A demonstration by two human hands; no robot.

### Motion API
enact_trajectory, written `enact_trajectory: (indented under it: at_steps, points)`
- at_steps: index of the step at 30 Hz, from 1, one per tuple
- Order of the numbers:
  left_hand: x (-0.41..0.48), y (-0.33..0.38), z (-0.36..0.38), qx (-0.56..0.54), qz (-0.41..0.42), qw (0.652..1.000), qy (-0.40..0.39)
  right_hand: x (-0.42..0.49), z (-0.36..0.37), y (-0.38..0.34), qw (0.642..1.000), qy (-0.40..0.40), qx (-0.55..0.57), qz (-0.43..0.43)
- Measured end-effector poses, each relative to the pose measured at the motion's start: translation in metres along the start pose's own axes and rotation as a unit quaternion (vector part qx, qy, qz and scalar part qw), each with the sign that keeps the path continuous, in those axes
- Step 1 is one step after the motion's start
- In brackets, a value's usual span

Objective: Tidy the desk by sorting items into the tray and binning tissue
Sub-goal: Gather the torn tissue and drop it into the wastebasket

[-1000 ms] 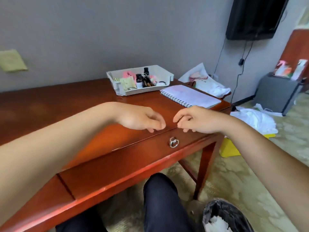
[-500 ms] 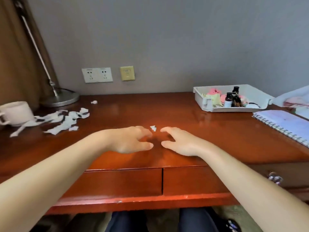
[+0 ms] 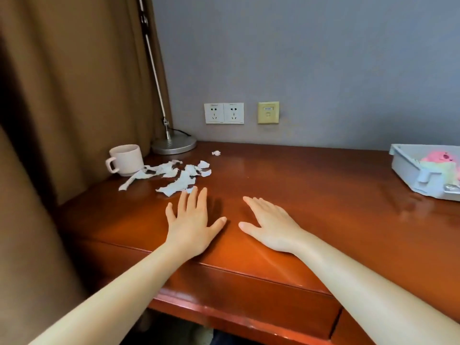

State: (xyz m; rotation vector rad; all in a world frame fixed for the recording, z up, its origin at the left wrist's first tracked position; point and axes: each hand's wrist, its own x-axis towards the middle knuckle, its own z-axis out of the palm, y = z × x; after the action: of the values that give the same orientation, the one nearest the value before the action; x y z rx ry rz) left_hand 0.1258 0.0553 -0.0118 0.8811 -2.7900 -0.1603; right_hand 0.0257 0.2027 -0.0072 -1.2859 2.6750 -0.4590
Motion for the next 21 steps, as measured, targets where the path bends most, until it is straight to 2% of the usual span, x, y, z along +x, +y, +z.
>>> enact_trajectory:
  at_steps: [5,11,18,21]
  points:
    - [0.025,-0.030,-0.002,0.007,-0.028,1.000,0.003,0.048,0.012,-0.022,0.998,-0.023,-0.039,-0.051]
    - [0.058,-0.066,-0.003,-0.003,-0.088,0.996,0.032,0.102,0.018,-0.036,0.997,-0.016,-0.040,-0.070]
    - [0.103,-0.114,-0.004,-0.012,-0.185,0.983,0.016,0.149,0.024,-0.053,0.992,-0.001,-0.033,-0.120]
    - [0.122,-0.126,-0.001,-0.023,-0.200,0.979,0.010,0.164,0.027,-0.060,0.989,-0.003,-0.032,-0.143]
